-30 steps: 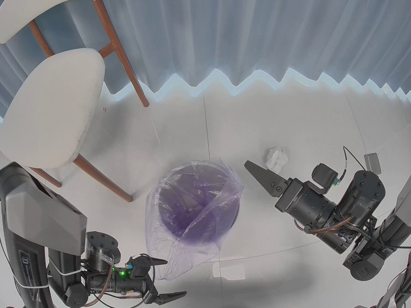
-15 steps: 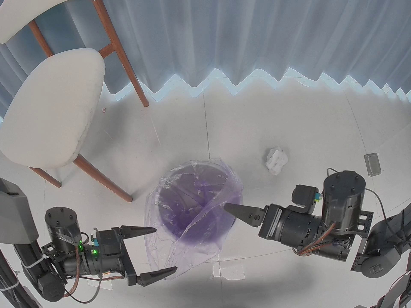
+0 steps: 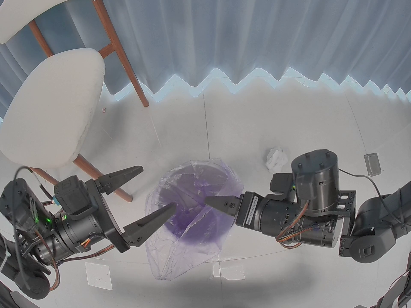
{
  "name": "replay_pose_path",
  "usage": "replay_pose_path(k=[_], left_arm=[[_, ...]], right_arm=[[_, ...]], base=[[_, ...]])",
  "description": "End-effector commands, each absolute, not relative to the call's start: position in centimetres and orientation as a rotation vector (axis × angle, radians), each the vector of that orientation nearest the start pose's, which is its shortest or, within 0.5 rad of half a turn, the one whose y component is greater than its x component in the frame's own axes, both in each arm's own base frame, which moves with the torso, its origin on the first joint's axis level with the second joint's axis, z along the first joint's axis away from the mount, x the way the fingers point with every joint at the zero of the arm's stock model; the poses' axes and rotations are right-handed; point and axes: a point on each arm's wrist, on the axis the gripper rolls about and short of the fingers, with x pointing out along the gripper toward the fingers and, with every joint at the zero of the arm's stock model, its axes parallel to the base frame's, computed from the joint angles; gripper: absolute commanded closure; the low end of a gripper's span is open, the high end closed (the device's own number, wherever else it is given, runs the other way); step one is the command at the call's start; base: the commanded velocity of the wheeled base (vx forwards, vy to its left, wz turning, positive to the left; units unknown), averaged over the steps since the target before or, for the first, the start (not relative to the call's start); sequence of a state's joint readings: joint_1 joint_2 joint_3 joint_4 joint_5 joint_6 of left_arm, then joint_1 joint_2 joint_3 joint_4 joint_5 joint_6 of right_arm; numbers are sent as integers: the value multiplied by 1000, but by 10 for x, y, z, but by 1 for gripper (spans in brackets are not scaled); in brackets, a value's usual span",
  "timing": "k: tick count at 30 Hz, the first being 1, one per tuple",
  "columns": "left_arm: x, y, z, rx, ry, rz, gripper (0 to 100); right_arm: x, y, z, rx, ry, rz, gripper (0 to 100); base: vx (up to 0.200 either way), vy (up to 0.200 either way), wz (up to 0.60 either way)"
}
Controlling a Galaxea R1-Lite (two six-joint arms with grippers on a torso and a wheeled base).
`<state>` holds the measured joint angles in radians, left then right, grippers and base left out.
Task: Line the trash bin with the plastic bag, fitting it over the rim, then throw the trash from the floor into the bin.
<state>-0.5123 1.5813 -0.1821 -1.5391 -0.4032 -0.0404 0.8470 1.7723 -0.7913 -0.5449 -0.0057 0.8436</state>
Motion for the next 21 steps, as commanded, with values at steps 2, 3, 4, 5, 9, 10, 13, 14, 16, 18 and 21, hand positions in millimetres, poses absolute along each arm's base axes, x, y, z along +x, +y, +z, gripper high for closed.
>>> replay_pose_path(k=[2,3,4,5,9,10,13,14,16,18,21], left_arm=[[146,-117,173,-117,-166,-977,0],[146,-117,173,-121,-163,-973,0],[149,-118,177,-126,-168,-922,0],[150,-119,180,-133,-176,-896,0],[156,-130,213,-194,-252,-731,0],[154,-132,222,-215,-272,-713,0],[149,-130,232,-245,-295,-719,0],[147,-129,236,-253,-304,-723,0],[146,-127,242,-262,-311,-719,0],[145,-126,245,-263,-302,-712,0],[144,-123,246,-257,-280,-701,0]], right_arm=[[216,244,156,577,739,588,0],[216,245,157,574,741,587,0],[218,245,157,564,750,580,0],[218,245,157,561,753,577,0],[229,245,153,544,786,533,0],[231,246,152,541,793,526,0],[235,250,149,534,803,517,0],[237,252,149,534,804,516,0],[239,254,145,524,820,507,0],[242,257,139,505,857,485,0],[247,262,127,479,906,455,0]], base=[[0,0,0],[0,0,0],[0,0,0],[0,0,0],[0,0,0],[0,0,0],[0,0,0],[0,0,0],[0,0,0],[0,0,0],[0,0,0]])
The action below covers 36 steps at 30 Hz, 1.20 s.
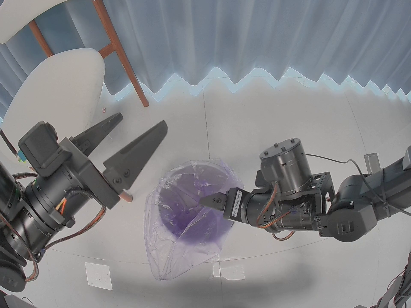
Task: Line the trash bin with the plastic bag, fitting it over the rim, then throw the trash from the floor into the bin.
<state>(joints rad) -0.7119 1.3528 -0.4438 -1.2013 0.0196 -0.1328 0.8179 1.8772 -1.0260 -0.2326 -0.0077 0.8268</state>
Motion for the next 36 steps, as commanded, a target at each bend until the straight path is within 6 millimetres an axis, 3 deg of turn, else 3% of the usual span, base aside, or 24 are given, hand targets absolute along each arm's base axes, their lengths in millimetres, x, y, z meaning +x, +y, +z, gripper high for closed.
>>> replay_pose_path(k=[1,9,27,36], left_arm=[[143,-122,248,-257,-280,-701,0],[146,-118,246,-271,-265,-683,0],[145,-118,240,-261,-245,-691,0],[144,-118,233,-249,-220,-708,0]], right_arm=[[249,264,122,472,917,448,0],[269,279,83,439,974,400,0],[307,297,58,458,959,373,0],[314,299,54,463,959,368,0]], base=[[0,0,0],[0,0,0],[0,0,0],[0,0,0]])
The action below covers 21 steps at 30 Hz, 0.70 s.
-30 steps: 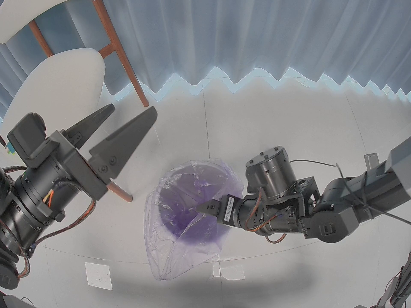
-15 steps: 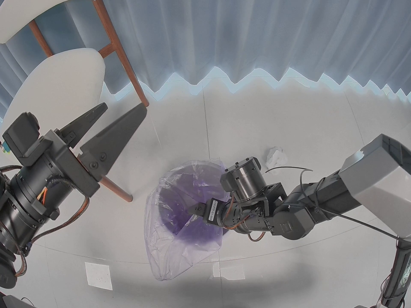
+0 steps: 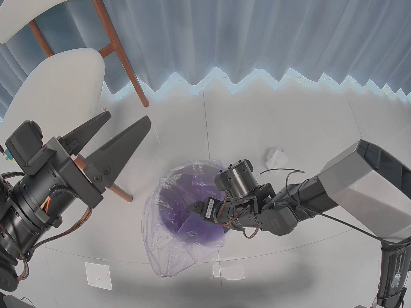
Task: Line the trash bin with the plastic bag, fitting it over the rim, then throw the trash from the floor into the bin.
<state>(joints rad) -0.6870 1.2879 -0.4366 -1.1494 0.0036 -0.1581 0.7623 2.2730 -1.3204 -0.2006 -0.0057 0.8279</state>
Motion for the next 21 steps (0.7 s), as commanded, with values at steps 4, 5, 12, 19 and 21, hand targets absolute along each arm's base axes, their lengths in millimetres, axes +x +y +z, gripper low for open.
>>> replay_pose_path(k=[4,5,12,19,21], left_arm=[[143,-118,233,-247,-221,-719,0],[142,-118,233,-247,-221,-720,0],[143,-118,231,-244,-210,-721,0],[142,-118,230,-241,-210,-723,0],[142,-118,230,-241,-210,-723,0]], right_arm=[[316,300,50,463,961,365,0],[317,299,51,466,958,364,0],[316,298,61,479,942,368,100],[302,290,89,494,914,394,100],[298,286,92,491,913,391,100]], base=[[0,0,0],[0,0,0],[0,0,0],[0,0,0],[0,0,0]])
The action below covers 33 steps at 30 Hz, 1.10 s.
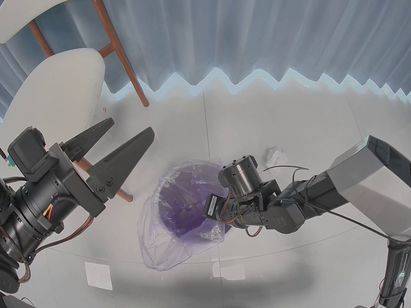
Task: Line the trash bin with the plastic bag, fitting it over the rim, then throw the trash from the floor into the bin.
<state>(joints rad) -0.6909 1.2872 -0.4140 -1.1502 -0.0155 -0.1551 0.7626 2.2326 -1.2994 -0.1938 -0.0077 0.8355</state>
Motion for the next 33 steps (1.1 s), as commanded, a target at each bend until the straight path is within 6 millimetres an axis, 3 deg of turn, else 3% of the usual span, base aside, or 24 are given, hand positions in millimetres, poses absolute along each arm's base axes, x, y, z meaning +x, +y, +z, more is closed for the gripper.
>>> replay_pose_path(k=[1,9,17,32,33], left_arm=[[142,-118,230,-241,-211,-723,0],[141,-118,227,-226,-205,-725,0],[139,-120,223,-205,-192,-733,0],[139,-120,216,-182,-173,-733,0],[139,-120,216,-181,-173,-737,0]], right_arm=[[295,283,94,491,913,390,100],[278,258,90,482,947,348,100],[279,245,47,526,853,317,100],[264,217,17,519,891,259,100],[263,216,6,517,881,264,100]], base=[[0,0,0],[0,0,0],[0,0,0],[0,0,0],[0,0,0]])
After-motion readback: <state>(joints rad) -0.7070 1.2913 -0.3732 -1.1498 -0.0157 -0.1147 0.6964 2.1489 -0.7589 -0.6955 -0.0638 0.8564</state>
